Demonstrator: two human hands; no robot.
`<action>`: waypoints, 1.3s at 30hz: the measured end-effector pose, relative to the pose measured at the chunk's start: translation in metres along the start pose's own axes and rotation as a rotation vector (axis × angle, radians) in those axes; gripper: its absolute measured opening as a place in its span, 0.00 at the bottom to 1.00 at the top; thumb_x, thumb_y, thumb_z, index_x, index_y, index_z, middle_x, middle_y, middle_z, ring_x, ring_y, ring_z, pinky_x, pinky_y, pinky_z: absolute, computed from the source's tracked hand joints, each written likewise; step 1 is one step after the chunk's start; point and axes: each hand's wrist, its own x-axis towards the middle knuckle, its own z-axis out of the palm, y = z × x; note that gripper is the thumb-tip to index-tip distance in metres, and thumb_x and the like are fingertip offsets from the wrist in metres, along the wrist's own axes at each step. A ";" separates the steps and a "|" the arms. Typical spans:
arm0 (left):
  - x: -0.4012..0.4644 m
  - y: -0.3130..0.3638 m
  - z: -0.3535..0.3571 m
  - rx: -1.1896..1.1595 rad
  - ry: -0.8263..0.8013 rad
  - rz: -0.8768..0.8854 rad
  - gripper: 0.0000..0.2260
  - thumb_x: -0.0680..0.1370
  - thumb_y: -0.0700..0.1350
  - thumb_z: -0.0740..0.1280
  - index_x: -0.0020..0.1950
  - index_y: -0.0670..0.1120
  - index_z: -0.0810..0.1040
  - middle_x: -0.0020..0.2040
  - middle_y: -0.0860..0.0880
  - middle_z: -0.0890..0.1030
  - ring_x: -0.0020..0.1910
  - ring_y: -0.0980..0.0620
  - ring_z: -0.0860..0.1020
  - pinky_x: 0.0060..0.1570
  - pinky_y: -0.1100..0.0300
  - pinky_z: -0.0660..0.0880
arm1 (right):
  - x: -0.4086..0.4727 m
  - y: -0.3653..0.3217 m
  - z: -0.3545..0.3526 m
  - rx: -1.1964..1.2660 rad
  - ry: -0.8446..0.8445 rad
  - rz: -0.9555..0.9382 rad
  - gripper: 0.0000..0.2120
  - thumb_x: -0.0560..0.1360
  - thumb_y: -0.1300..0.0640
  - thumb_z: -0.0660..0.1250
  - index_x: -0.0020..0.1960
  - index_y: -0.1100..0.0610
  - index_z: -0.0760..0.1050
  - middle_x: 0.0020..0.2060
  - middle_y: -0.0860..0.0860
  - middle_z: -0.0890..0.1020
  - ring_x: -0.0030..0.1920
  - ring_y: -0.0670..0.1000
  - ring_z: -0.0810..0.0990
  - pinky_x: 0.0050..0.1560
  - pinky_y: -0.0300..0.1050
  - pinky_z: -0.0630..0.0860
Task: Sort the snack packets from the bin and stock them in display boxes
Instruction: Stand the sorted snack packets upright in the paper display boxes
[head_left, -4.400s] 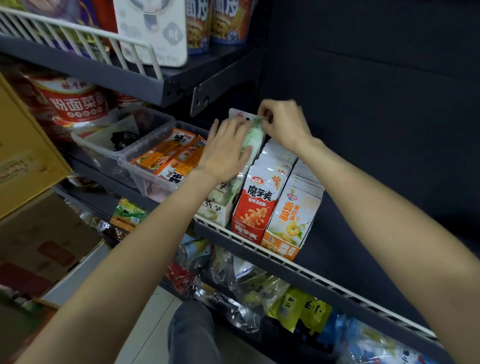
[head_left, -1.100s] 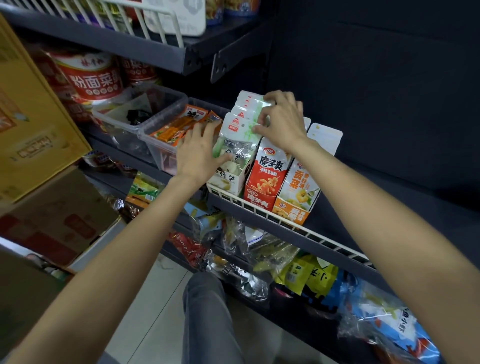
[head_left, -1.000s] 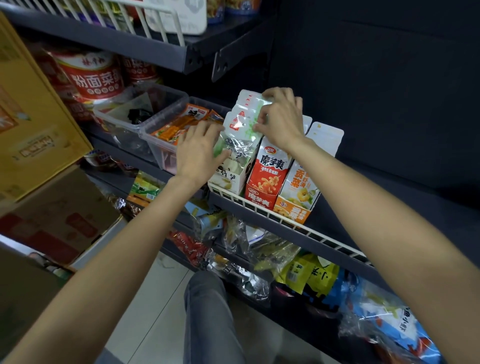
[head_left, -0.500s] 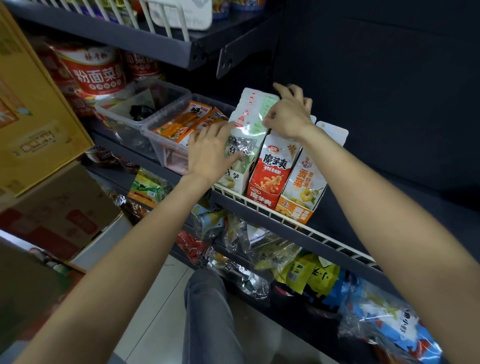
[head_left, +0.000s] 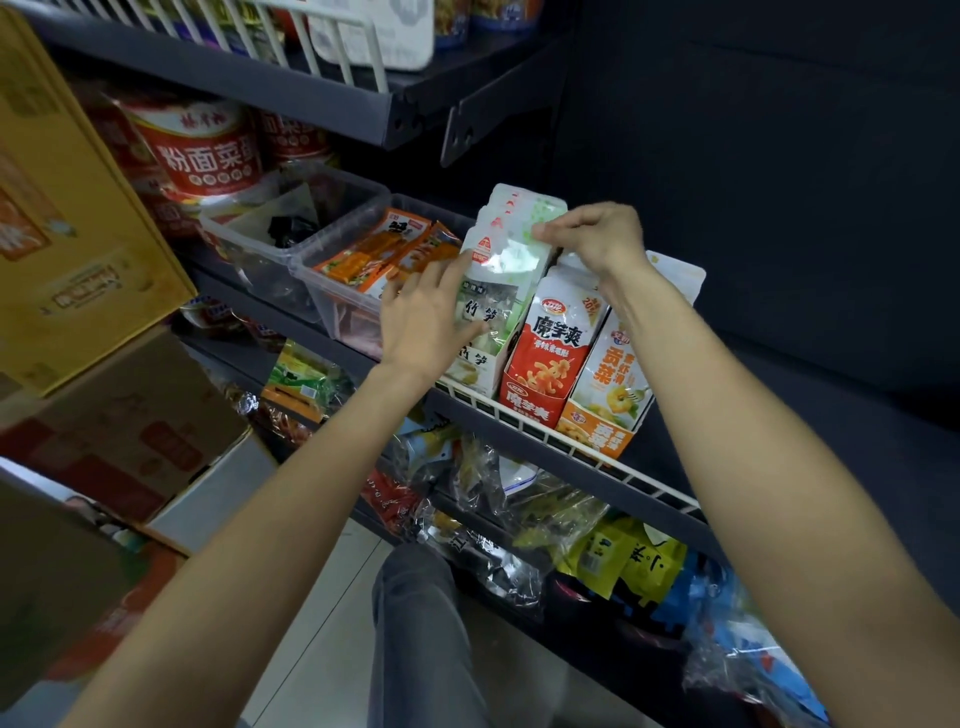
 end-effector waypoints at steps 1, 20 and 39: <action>-0.001 0.001 0.000 0.008 -0.003 0.006 0.35 0.72 0.58 0.70 0.75 0.49 0.61 0.67 0.47 0.73 0.63 0.45 0.73 0.62 0.48 0.65 | 0.000 -0.001 -0.001 0.016 0.026 0.012 0.08 0.65 0.52 0.78 0.35 0.50 0.79 0.45 0.46 0.82 0.46 0.42 0.78 0.53 0.37 0.77; 0.012 0.018 0.003 0.135 -0.151 0.001 0.29 0.80 0.58 0.56 0.78 0.52 0.48 0.76 0.44 0.58 0.72 0.43 0.62 0.71 0.44 0.55 | 0.002 0.004 0.013 -0.698 0.163 -0.285 0.11 0.74 0.46 0.68 0.50 0.50 0.83 0.57 0.52 0.77 0.60 0.56 0.69 0.58 0.45 0.62; -0.027 -0.021 -0.010 -0.018 0.020 -0.043 0.20 0.75 0.50 0.64 0.67 0.49 0.73 0.64 0.49 0.76 0.66 0.46 0.69 0.71 0.43 0.54 | -0.040 0.019 0.036 -1.132 -0.473 -0.803 0.16 0.80 0.52 0.55 0.60 0.45 0.78 0.71 0.44 0.68 0.73 0.50 0.58 0.69 0.53 0.48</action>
